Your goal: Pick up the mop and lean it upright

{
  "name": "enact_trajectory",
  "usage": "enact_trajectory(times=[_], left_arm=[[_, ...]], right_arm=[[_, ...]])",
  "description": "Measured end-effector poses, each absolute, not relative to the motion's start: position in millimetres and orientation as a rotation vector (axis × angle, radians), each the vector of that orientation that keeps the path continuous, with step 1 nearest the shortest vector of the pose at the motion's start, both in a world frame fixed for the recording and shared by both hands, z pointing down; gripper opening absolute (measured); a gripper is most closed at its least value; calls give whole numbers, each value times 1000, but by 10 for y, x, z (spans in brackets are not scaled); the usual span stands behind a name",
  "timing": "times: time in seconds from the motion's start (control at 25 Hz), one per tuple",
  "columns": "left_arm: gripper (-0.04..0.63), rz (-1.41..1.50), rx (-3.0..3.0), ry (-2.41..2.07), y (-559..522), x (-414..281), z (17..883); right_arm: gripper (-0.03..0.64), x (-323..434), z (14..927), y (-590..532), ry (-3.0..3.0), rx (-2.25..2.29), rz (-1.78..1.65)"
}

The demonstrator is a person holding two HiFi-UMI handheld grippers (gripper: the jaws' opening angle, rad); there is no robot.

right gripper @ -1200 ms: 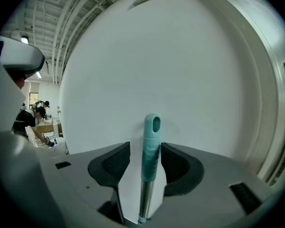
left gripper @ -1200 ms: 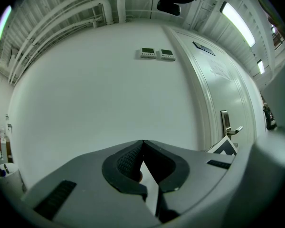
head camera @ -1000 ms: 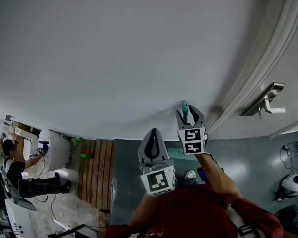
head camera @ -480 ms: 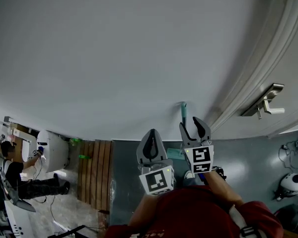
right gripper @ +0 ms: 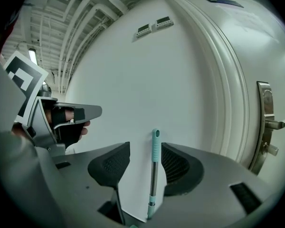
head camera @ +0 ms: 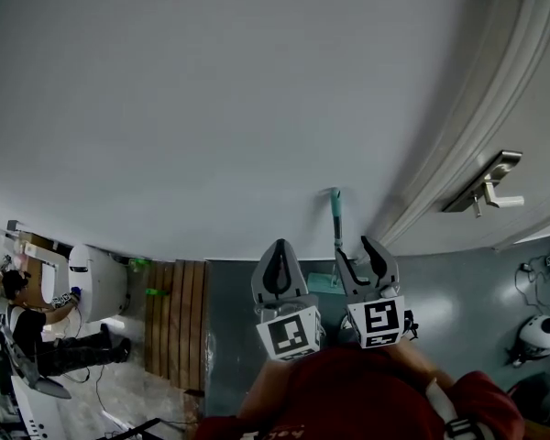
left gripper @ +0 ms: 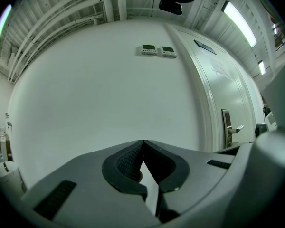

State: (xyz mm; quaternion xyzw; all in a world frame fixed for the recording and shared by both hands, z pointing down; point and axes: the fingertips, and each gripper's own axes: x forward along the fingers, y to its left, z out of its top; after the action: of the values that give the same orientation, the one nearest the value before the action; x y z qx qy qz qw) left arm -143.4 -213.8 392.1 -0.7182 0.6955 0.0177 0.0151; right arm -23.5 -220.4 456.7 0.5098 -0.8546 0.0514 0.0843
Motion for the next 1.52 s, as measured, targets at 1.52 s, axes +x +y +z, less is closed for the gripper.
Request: enact_trajectory(times=[1.52], left_arm=[[12, 127, -2274, 2120, -1996, -1282, 3813]], right_arm=[[18, -50, 3705, -2047, -2671, 1642, -33]])
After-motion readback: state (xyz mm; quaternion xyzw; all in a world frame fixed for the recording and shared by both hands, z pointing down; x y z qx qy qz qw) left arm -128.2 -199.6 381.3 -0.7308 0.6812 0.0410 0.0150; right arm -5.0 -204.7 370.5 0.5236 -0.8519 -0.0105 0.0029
